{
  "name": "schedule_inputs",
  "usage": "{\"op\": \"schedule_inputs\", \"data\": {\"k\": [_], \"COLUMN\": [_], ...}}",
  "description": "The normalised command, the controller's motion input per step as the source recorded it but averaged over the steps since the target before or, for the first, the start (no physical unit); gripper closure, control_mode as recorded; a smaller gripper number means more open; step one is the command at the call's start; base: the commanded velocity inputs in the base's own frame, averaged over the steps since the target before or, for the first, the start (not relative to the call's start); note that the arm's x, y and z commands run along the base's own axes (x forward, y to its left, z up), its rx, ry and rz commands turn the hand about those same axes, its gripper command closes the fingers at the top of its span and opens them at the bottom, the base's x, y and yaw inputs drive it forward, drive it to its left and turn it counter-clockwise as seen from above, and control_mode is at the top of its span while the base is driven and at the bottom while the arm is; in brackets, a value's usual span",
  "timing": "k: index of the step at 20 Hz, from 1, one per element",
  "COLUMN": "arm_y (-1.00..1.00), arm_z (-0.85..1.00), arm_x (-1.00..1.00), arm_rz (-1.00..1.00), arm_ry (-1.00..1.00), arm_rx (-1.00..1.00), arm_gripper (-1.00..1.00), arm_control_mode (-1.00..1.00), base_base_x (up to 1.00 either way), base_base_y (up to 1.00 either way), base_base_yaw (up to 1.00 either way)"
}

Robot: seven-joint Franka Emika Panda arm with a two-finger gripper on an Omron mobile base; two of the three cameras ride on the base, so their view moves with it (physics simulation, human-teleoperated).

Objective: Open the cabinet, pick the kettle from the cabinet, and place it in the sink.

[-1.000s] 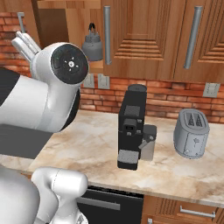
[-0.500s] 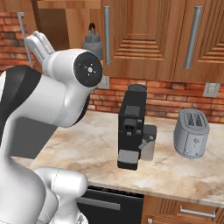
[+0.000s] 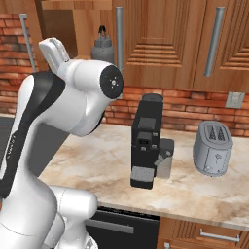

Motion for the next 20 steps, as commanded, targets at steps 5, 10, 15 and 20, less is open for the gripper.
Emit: {"op": "schedule_inputs", "data": {"k": [5,10,15,20], "arm_y": [0.01,0.17,0.17,0.17], "arm_z": [0.00,0.00,0.00,0.00], "arm_x": [0.33,0.28,0.29,0.26], "arm_rz": [0.12,0.10,0.10,0.11], "arm_ry": [0.01,0.00,0.02,0.02], "arm_rx": [0.06,0.02,0.04,0.03], "arm_gripper": [-1.00,-1.00,-1.00,-1.00], "arm_control_mode": [-1.00,-1.00,-1.00,-1.00], "base_base_x": [0.00,0.00,0.00,0.00], "base_base_y": [0.00,0.00,0.00,0.00], "base_base_yaw": [0.00,0.00,0.00,0.00]}}
